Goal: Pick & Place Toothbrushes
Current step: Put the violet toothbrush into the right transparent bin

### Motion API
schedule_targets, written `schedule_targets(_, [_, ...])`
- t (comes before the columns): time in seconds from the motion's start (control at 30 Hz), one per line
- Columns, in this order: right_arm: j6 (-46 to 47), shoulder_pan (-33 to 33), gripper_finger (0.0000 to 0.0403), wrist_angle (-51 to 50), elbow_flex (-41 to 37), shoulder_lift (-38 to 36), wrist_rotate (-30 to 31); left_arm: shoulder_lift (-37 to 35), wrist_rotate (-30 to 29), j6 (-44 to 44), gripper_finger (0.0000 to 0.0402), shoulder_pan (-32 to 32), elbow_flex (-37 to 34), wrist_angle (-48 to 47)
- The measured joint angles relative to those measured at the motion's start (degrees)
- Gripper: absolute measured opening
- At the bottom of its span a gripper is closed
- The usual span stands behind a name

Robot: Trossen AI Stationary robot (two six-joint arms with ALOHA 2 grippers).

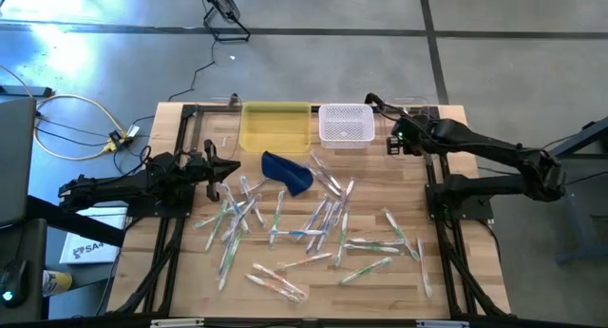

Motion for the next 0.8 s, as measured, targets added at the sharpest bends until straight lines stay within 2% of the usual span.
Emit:
schedule_targets(0.2, [-0.10,-0.94,0.0021,0.29,0.01,3.94,-0.32,0.00,0.00,-0.21,0.0017,0.00,0.03,-1.19])
schedule_targets(0.43, [-1.62,-0.92,0.0110,0.98,0.00,6.37,-1.75,0.00,0.00,-0.57,0.0017,0.00,0.09,-1.27])
schedule_targets(0.53, [-1.80,-0.93,0.0137,1.05,0.00,6.39,0.10,0.00,0.00,-0.57,0.0017,0.00,0.09,-1.30])
schedule_targets(0.67, [-2.52,-0.93,0.0143,1.42,0.00,5.86,0.76,0.00,0.00,-0.57,0.0017,0.00,0.09,-1.30])
schedule_targets(0.8, [-5.24,-0.65,0.0122,1.62,1.79,4.01,-1.75,0.00,0.00,-0.57,0.0017,0.00,0.09,-1.30])
